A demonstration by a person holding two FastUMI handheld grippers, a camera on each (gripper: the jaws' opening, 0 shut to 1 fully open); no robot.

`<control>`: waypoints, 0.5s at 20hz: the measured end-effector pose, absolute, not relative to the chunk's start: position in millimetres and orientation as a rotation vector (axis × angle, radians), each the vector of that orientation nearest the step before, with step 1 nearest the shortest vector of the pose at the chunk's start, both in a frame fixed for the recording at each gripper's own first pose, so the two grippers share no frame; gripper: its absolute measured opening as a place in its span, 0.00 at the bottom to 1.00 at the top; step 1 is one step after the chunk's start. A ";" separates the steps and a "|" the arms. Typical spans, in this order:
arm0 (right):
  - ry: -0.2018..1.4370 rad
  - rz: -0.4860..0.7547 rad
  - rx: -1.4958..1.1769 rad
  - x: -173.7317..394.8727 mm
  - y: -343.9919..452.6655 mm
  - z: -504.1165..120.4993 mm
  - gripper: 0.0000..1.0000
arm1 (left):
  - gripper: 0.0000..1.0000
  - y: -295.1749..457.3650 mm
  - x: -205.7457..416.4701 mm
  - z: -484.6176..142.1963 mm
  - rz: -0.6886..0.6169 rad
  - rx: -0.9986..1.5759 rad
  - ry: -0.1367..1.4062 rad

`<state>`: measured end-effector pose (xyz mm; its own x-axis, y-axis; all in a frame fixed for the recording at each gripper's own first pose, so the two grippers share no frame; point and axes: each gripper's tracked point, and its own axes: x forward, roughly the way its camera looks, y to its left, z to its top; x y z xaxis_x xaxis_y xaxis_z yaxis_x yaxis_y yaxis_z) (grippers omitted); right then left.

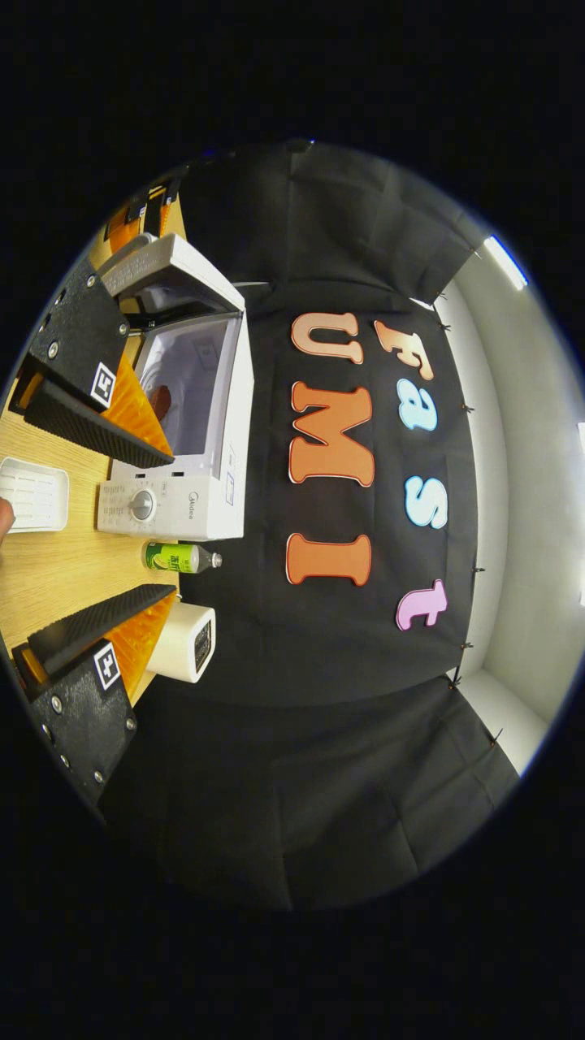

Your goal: Open the microwave oven with the left hand, put the food in, and close the microwave oven.

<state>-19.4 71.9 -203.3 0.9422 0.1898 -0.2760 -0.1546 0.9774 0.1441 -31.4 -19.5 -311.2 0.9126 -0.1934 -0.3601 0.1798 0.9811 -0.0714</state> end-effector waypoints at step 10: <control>0.251 0.176 0.112 -23.6 25.1 -203.0 0.90 | 0.11 -99.1 26.0 -359.4 -0.254 -0.031 0.457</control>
